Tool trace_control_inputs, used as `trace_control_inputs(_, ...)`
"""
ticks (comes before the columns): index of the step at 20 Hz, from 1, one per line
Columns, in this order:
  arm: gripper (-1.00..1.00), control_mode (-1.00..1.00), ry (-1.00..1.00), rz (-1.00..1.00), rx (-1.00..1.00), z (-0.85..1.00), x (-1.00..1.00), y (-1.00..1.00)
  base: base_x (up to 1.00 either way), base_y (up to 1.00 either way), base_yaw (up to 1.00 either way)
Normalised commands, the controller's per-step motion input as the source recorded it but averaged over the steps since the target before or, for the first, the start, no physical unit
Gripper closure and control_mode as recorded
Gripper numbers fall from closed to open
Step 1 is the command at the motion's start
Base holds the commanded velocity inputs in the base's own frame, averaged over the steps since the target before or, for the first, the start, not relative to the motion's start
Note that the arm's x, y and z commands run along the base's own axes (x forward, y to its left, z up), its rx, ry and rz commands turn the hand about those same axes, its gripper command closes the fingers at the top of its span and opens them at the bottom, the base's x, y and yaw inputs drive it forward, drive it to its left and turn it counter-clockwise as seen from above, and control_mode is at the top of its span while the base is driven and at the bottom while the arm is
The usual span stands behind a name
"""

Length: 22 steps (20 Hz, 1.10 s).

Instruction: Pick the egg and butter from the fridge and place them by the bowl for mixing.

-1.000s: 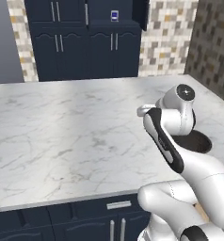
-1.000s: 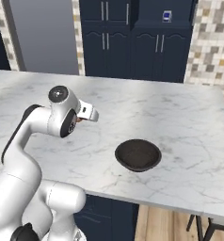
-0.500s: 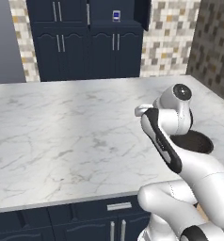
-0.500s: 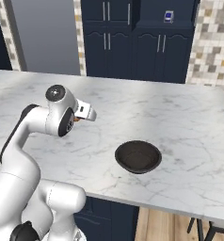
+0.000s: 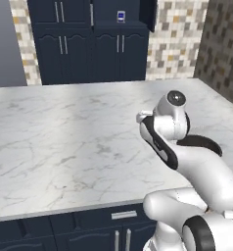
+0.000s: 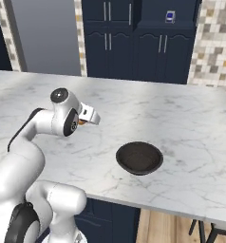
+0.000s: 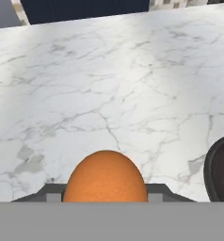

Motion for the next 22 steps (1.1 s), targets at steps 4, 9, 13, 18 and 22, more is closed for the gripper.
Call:
trace_control_inputs(4,1.0,-1.0,0.28,-0.02,0.0,-0.53,0.21,-0.24,0.0,0.0,0.0)
trace_control_inputs(9,1.0,-1.0,0.27,-0.04,-0.01,-0.57,0.16,-0.14,0.0,0.0,0.0)
trace_control_inputs(13,1.0,-1.0,0.21,-0.09,0.02,-0.56,0.2,-0.17,0.0,0.0,0.0)
trace_control_inputs(18,1.0,-1.0,0.06,-0.01,0.02,-0.56,0.31,-0.11,0.0,0.0,0.0)
trace_control_inputs(22,1.0,-1.0,0.04,0.0,0.04,-0.52,0.27,-0.2,0.0,0.0,0.0)
